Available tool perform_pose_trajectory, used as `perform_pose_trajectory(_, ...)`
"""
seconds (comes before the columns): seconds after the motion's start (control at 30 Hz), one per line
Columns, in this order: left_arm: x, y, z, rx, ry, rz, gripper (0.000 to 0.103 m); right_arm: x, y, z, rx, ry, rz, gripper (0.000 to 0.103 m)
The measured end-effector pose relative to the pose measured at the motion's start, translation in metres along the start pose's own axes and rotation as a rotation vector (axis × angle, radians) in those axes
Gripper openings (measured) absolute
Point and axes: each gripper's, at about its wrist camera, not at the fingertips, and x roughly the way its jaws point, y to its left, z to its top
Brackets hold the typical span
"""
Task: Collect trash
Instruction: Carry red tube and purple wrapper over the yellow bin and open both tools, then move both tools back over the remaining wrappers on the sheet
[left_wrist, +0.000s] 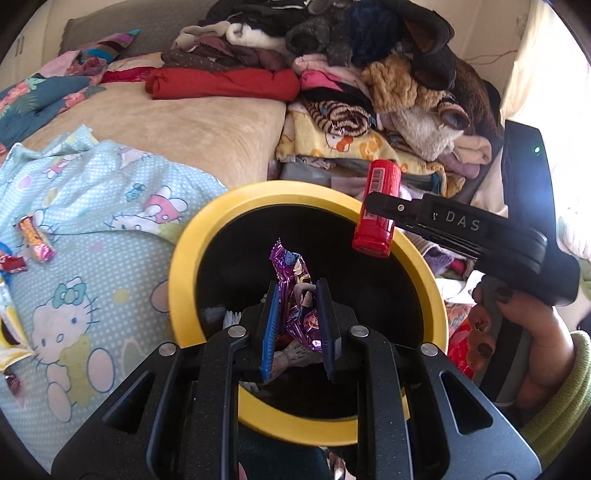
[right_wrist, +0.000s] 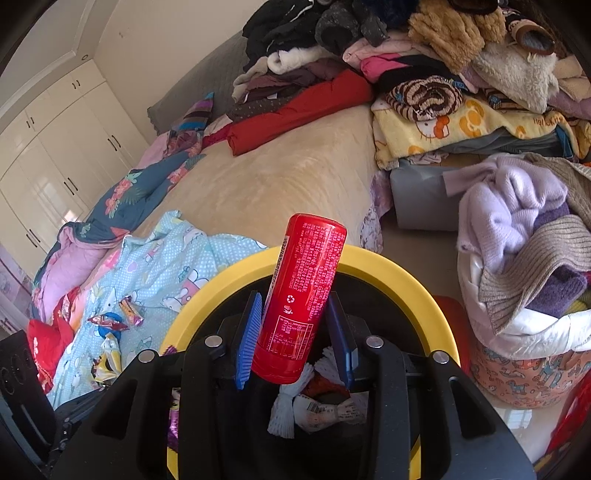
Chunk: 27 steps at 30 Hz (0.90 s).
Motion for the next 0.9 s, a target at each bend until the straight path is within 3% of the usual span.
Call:
perform_pose_trajectory(0.17,0.014,0.003,0.003,-0.017,0.031,0.004,0.017,0.005,-0.002,-0.002,0.009,0.026,0.015,0.035)
perform_pose_trajectory(0.27,0.014,0.005,0.003,-0.025,0.029,0.002,0.026,0.005,-0.002,0.000,0.012,0.022,0.020,0.038)
perform_pose_trajectory(0.33,0.012,0.006,0.003,-0.028,0.022,0.005,0.041,0.004,-0.002,0.001,0.013,0.016,0.029,0.039)
perform_pose_trajectory(0.4,0.008,0.009,0.003,-0.035,0.015,0.020,0.054,0.003,-0.001,0.002,0.007,0.008,0.022,0.050)
perform_pose_trajectory(0.47,0.004,0.013,0.003,-0.051,0.003,0.034,0.068,0.002,-0.001,0.002,0.013,-0.003,0.027,0.053)
perform_pose_trajectory(0.53,-0.002,0.018,0.004,-0.068,-0.023,0.048,0.088,0.000,0.001,0.004,0.012,-0.011,0.027,0.058)
perform_pose_trajectory(0.57,-0.005,0.020,0.003,-0.071,-0.032,0.054,0.093,-0.001,0.002,0.004,0.009,-0.021,0.022,0.063)
perform_pose_trajectory(0.9,-0.033,0.043,0.008,-0.104,-0.116,0.148,0.092,-0.006,0.020,0.006,-0.060,-0.065,-0.005,0.075)
